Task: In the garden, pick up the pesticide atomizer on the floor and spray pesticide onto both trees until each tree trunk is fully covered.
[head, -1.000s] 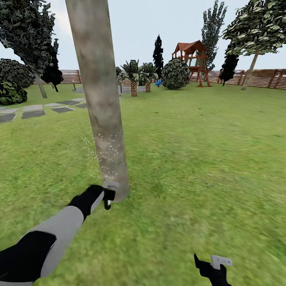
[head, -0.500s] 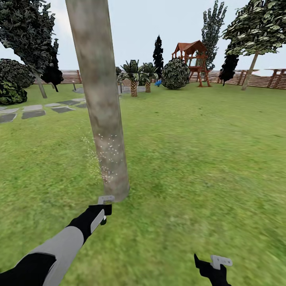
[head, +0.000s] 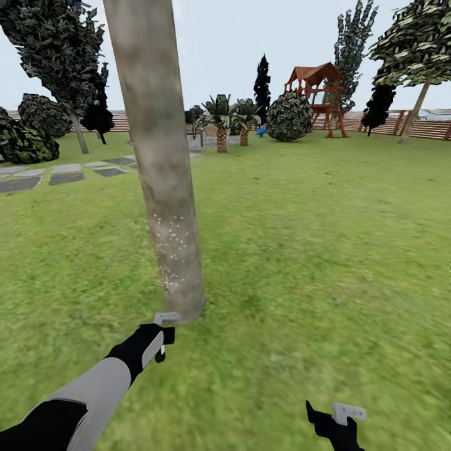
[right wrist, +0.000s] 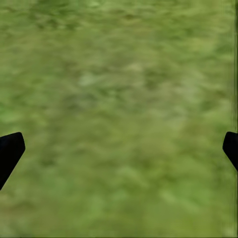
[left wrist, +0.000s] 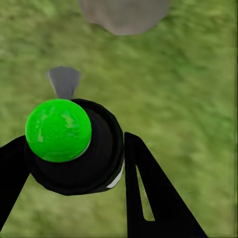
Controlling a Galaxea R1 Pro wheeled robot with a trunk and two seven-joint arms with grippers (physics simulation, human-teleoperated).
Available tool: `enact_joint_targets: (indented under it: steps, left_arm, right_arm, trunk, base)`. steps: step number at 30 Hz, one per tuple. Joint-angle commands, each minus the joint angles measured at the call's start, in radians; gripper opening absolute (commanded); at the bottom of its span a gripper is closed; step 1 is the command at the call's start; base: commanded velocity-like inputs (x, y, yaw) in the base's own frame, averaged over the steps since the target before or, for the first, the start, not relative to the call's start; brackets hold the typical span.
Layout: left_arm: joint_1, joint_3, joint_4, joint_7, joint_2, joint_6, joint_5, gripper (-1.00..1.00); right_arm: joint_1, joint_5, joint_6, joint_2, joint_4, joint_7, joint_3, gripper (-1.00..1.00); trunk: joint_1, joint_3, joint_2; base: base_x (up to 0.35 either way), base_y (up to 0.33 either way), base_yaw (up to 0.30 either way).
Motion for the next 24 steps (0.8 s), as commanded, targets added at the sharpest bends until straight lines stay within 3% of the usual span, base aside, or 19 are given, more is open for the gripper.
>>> enact_joint_targets:
  steps: [1,9,20,24]
  left_arm:
    - [0.0,0.0,0.0,0.0,0.0,0.0,0.0,-1.0]
    - [0.0,-0.002,-0.001,0.0,-0.002,0.0,0.001,-1.0]
    - [0.0,-0.002,-0.001,0.0,-0.001,0.002,0.002,-1.0]
    - [0.0,-0.002,-0.001,0.0,-0.001,0.002,0.002,-1.0]
  right_arm:
    - [0.0,0.0,0.0,0.0,0.0,0.0,0.0,1.0]
    - [0.0,0.0,0.0,0.0,-0.002,0.0,0.0,1.0]
    - [0.0,0.0,0.0,0.0,-0.001,0.0,0.0,1.0]
    - [0.0,0.0,0.0,0.0,-0.002,0.0,0.0,1.0]
  trunk:
    - [0.0,0.0,0.0]
    - [0.0,0.0,0.0]
    - [0.0,0.0,0.0]
    - [0.0,0.0,0.0]
  base:
    - [0.087,-0.272,0.006]
    - [0.032,-0.275,0.021]
    - [0.061,-0.276,0.25]
    - [0.107,-0.276,0.041]
